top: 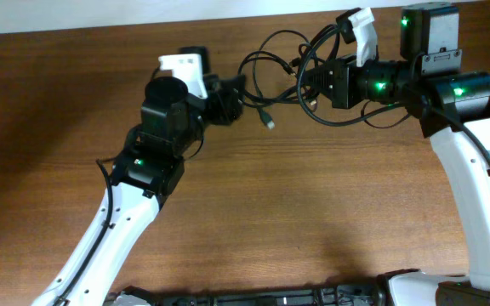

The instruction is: Untangle cables

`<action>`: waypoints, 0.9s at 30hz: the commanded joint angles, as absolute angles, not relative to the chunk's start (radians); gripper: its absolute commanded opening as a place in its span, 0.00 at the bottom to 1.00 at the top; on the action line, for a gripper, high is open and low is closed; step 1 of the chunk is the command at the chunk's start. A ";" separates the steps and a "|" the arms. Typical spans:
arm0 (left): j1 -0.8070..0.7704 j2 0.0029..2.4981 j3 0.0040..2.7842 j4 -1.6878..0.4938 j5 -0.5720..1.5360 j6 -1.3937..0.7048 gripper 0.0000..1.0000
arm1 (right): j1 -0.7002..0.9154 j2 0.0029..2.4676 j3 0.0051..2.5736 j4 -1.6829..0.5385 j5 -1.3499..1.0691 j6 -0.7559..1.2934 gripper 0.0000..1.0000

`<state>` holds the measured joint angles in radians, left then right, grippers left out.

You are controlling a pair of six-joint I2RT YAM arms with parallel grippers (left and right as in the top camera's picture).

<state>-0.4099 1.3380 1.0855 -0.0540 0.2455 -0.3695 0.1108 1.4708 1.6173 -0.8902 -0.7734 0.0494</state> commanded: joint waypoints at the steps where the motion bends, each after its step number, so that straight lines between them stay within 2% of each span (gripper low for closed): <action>1: -0.413 1.340 1.081 -0.030 0.586 0.009 0.80 | 0.109 1.443 1.631 -0.883 -0.773 0.047 0.04; 3: -0.413 1.340 1.081 -0.038 0.645 0.069 0.89 | 0.109 1.443 1.631 -0.883 -0.773 0.056 0.04; 7: -0.413 1.340 1.081 -0.039 0.766 0.189 0.92 | 0.109 1.443 1.631 -0.883 -0.773 0.061 0.04; 12: -0.411 1.340 1.081 -0.054 0.771 0.254 0.97 | 0.109 1.443 1.631 -0.883 -0.768 0.061 0.04; 16: -0.410 1.329 1.081 -0.052 0.771 0.287 0.95 | 0.109 1.443 1.631 -0.884 -0.725 0.062 0.04; 20: -0.419 1.303 1.081 -0.007 0.787 0.289 0.99 | 0.109 1.443 1.631 -0.883 -0.725 0.097 0.04; 27: -0.500 1.303 1.081 0.004 0.821 0.464 1.00 | 0.109 1.443 1.631 -0.883 -0.725 0.167 0.04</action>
<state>-0.4629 1.3247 1.0843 0.0010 0.7910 0.3393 0.1108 1.4708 1.6173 -0.8902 -0.7219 0.1318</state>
